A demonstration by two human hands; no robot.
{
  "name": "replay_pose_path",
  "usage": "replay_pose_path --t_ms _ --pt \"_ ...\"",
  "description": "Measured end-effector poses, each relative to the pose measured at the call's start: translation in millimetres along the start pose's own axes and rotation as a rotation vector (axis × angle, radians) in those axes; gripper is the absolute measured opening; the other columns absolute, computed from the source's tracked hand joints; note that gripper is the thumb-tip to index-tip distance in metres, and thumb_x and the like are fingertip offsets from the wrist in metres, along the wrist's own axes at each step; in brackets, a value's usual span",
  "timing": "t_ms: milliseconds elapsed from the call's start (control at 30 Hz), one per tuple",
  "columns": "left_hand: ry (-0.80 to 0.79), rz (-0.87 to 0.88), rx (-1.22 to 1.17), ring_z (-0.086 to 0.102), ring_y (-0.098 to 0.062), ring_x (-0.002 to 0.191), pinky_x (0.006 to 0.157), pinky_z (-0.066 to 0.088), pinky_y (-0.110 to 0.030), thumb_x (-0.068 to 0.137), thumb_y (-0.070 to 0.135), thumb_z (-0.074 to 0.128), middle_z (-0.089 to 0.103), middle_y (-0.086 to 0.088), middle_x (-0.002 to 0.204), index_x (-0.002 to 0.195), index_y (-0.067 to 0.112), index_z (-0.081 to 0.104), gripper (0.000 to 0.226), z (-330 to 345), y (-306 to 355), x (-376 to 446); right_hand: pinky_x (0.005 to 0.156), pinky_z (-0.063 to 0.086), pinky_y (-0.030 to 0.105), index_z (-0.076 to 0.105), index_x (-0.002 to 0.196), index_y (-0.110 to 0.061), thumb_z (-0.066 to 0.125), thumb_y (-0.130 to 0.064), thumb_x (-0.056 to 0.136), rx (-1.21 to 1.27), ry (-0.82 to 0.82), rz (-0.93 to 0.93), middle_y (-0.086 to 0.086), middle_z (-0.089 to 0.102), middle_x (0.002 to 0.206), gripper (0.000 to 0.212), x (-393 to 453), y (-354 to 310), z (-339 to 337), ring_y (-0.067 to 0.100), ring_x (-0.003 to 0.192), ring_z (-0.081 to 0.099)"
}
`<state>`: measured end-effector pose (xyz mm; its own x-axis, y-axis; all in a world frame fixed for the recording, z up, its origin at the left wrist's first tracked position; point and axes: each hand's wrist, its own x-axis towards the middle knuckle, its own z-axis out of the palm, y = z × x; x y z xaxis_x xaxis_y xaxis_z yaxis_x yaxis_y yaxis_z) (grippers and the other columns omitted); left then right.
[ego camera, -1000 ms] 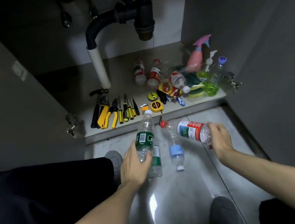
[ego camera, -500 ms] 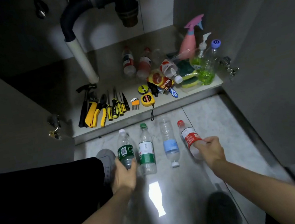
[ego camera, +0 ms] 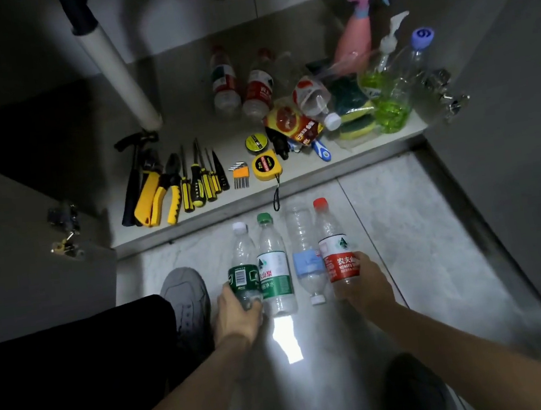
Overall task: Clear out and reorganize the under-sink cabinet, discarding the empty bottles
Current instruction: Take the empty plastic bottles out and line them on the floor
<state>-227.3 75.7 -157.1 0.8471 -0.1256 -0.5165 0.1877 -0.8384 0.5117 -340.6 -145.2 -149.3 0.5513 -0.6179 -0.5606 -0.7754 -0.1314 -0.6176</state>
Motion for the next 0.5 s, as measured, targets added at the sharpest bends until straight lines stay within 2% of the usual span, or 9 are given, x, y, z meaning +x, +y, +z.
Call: replay_pose_path --t_ms 167,233,333,433,500 --pt "-0.033 -0.020 0.015 0.058 -0.029 0.113 0.092 0.046 -0.035 0.088 0.030 0.065 0.053 -0.007 0.130 0.128 0.019 0.045 0.046 4.3 10.3 -1.1 0.089 0.056 0.049 0.055 0.127 -0.017 0.084 -0.019 0.070 0.019 -0.038 0.018 0.006 0.063 0.112 0.064 2.0 -3.8 2.7 0.024 0.097 0.065" --pt "-0.016 -0.042 0.000 0.060 -0.029 0.108 0.092 0.048 -0.036 0.090 0.034 0.061 0.056 -0.009 0.127 0.121 0.016 0.049 0.037 2.2 13.7 2.3 0.089 0.057 0.049 0.054 0.126 -0.016 0.084 -0.022 0.073 0.048 -0.047 0.041 0.007 0.063 0.113 0.061 3.1 -3.7 2.7 0.025 0.098 0.065" --pt "-0.001 -0.045 -0.035 0.064 -0.028 0.096 0.086 0.055 -0.046 0.092 0.034 0.057 0.061 -0.009 0.116 0.111 0.016 0.051 0.027 -4.2 19.0 6.1 0.095 0.054 0.049 0.052 0.132 -0.012 0.078 -0.033 0.082 0.096 0.014 0.058 0.010 0.061 0.122 0.060 7.2 -8.3 -0.7 0.027 0.107 0.064" --pt "0.057 -0.027 -0.016 0.061 -0.028 0.111 0.095 0.051 -0.043 0.093 0.035 0.055 0.059 -0.009 0.129 0.127 0.015 0.051 0.040 -13.1 26.9 10.2 0.104 0.046 0.047 0.048 0.140 -0.009 0.068 -0.029 0.089 0.122 0.110 0.015 0.012 0.055 0.135 0.058 17.3 -25.9 -10.2 0.029 0.121 0.056" --pt "0.131 0.014 -0.003 0.056 -0.028 0.119 0.098 0.047 -0.039 0.094 0.034 0.054 0.056 -0.007 0.137 0.137 0.015 0.049 0.048 -23.9 38.1 13.8 0.099 0.046 0.037 0.052 0.135 -0.014 0.066 -0.027 0.090 0.186 0.164 -0.026 0.008 0.059 0.131 0.049 26.3 -47.1 -19.0 0.025 0.116 0.058"
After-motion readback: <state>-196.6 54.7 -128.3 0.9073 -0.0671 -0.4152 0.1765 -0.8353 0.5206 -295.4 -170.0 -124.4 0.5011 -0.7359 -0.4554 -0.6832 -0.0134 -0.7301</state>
